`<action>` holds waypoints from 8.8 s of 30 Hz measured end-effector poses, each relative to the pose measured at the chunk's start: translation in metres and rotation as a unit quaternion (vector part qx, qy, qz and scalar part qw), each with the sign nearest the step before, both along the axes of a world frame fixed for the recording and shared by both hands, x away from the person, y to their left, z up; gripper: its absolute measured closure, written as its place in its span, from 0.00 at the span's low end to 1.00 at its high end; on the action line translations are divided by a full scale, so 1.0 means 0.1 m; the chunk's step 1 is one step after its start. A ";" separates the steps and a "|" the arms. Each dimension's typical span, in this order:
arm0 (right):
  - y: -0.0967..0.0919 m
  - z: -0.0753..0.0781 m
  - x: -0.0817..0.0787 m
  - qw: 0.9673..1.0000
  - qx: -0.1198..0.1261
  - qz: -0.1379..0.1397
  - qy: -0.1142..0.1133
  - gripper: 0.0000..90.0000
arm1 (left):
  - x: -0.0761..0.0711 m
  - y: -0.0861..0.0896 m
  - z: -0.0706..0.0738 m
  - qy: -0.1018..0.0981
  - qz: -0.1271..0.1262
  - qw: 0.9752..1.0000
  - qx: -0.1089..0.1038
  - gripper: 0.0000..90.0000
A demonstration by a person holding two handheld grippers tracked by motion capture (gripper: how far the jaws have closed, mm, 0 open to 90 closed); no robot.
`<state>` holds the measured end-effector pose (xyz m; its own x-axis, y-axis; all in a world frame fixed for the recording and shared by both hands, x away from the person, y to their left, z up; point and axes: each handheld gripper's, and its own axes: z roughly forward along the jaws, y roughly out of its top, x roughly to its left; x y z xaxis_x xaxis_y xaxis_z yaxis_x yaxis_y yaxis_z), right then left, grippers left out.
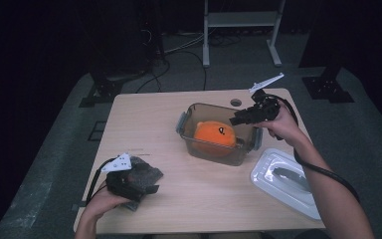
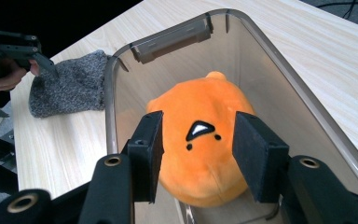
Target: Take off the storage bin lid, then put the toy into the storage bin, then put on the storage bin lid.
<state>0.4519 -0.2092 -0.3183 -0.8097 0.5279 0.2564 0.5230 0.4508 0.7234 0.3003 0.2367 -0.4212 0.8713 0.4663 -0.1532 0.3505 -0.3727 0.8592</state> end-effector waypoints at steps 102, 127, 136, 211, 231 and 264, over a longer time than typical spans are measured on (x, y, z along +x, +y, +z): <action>-1.45 -1.14 -1.24 0.998 0.008 -0.061 -0.018 0.39 | 0.00 -0.07 -0.04 0.010 -0.006 1.000 0.006 0.08; -1.57 -1.36 -1.40 0.996 -0.008 -0.082 -0.029 0.60 | 0.00 -0.08 -0.04 0.009 -0.008 1.000 0.007 0.08; -1.57 -1.37 -1.42 0.996 -0.011 -0.075 -0.037 0.72 | 0.00 -0.07 -0.04 0.009 -0.008 1.000 0.008 0.08; -1.42 0.23 -1.42 0.995 0.009 -0.009 -0.102 0.73 | 0.02 -0.09 -0.06 0.014 -0.009 1.000 0.009 0.03; -0.68 0.53 -0.91 0.993 0.009 0.048 -0.106 0.73 | 0.01 -0.08 -0.06 0.016 -0.013 1.000 0.008 0.03; 0.11 0.51 -0.23 0.994 0.002 0.070 -0.085 0.73 | 0.02 -0.03 -0.06 0.012 -0.016 1.000 0.006 0.03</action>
